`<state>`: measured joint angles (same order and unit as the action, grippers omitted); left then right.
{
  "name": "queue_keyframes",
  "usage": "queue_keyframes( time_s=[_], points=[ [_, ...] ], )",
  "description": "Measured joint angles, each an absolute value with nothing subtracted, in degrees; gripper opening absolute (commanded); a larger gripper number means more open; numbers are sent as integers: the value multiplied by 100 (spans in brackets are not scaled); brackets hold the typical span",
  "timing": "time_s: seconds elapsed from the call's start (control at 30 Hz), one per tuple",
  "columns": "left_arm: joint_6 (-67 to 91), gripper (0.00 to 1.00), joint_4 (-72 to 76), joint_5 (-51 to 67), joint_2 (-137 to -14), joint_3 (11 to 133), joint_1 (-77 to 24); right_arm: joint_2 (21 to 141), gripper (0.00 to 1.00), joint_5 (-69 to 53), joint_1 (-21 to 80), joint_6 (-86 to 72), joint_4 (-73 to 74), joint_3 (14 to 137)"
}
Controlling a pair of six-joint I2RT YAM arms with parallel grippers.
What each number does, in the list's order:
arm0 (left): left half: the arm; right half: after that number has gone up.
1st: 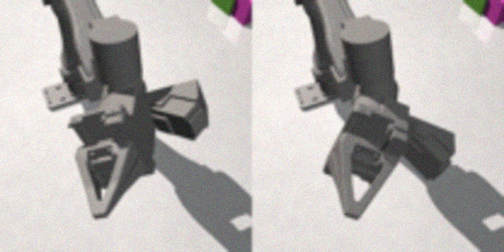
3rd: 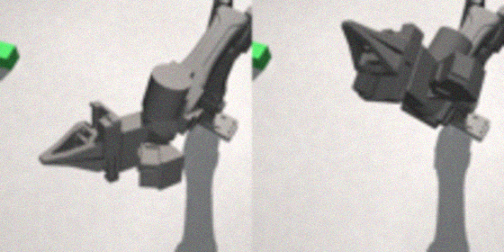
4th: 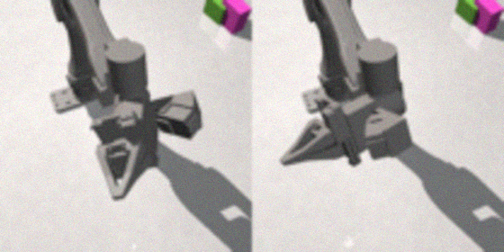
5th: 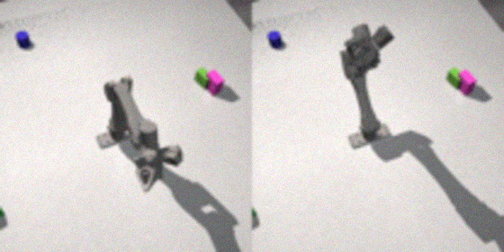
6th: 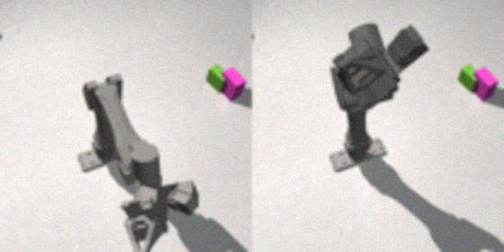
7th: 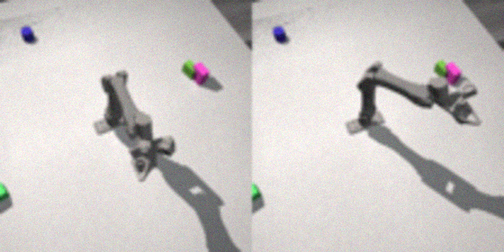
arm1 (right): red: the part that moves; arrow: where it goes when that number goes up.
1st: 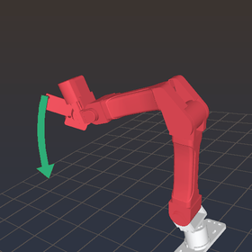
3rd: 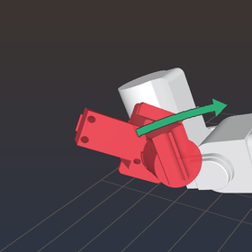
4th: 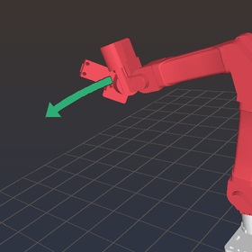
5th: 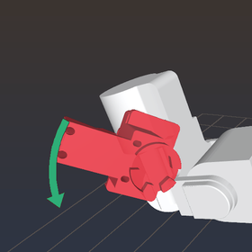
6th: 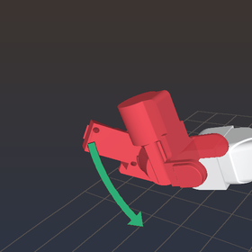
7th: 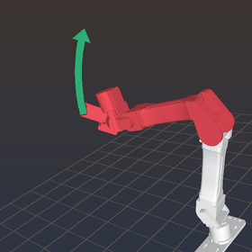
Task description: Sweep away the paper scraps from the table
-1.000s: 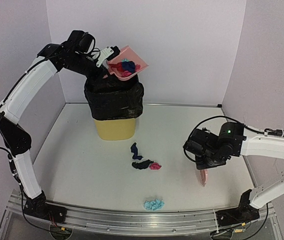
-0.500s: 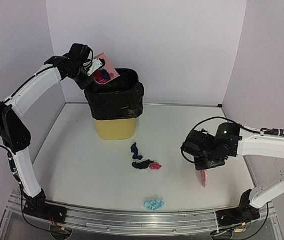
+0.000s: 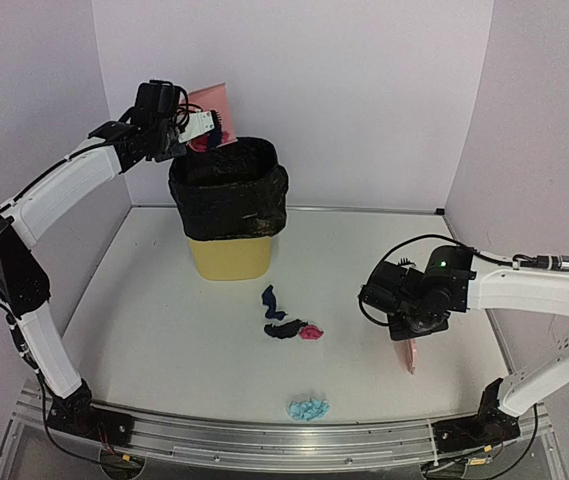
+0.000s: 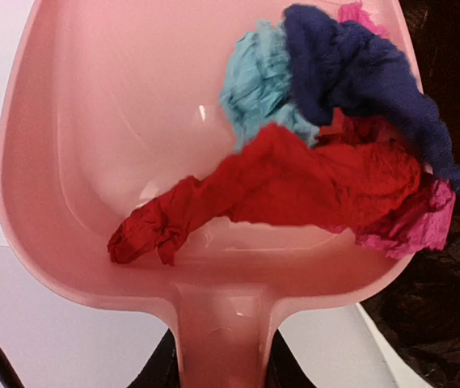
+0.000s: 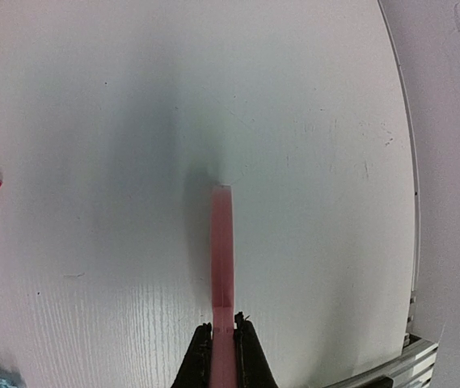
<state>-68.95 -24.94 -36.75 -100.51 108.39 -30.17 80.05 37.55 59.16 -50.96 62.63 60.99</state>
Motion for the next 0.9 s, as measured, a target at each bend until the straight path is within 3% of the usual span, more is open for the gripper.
queue_keyframes(
  time_s=[0.37, 0.53, 0.7, 0.9],
  points=[
    [-9646, 0, -93, -4407, -10014, 10369, -3302, 8005, 0, 3758, 5904, -5107, 6263, 6097],
    [-10223, 0, 313, -4525, -10014, 10265, -3342, 8005, 0, 3758, 5900, -5107, 6263, 6097],
    [-9389, 0, -662, -4395, -10046, 10872, -3404, 8005, 0, 3758, 5900, -5105, 6263, 6097],
    [-6810, 0, -2706, -3091, -9810, 12376, -3810, 8005, 0, 3751, 5897, -5022, 6263, 6104]
  ],
)
